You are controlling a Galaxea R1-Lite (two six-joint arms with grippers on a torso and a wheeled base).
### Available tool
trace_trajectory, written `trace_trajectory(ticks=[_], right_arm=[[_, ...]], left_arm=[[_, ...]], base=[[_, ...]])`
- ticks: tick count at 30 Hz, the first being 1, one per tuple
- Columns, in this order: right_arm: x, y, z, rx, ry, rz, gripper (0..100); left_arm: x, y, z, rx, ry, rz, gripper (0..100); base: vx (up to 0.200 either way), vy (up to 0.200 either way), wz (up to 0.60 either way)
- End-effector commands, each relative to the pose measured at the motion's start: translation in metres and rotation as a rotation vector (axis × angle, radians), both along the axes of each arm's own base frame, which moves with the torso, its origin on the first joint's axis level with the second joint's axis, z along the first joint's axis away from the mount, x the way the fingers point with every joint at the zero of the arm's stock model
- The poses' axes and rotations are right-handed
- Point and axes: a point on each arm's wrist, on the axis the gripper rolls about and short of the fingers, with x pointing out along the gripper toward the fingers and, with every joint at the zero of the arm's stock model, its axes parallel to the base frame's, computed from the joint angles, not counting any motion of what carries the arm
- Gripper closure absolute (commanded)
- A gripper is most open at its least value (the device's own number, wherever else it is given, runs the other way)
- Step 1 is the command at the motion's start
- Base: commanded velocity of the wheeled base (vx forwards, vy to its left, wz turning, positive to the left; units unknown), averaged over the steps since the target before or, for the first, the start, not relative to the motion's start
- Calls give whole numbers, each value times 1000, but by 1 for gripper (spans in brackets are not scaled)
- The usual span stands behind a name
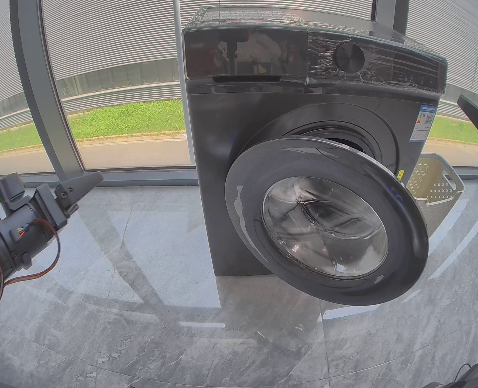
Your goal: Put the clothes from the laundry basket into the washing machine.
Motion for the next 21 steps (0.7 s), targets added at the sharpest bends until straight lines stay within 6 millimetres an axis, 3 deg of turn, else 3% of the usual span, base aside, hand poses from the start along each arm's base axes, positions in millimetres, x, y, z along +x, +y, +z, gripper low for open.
trace_trajectory(ticks=[1,5,8,18,21], right_arm=[[17,3,-24,-17,110,4,0],[23,7,-57,-42,238,32,0],[18,18,-67,-57,273,102,0],[1,27,-57,-71,222,274,0],[-4,33,-56,-43,254,355,0]], left_arm=[[-27,21,3,28,-85,61,0],[-28,23,-4,77,-78,37,0],[-28,24,-7,84,-69,43,0],[-28,29,-15,88,-39,65,0],[-29,29,-16,90,-38,65,0]], base=[[0,-200,0],[0,-200,0],[0,-200,0],[0,-200,0],[0,0,0]])
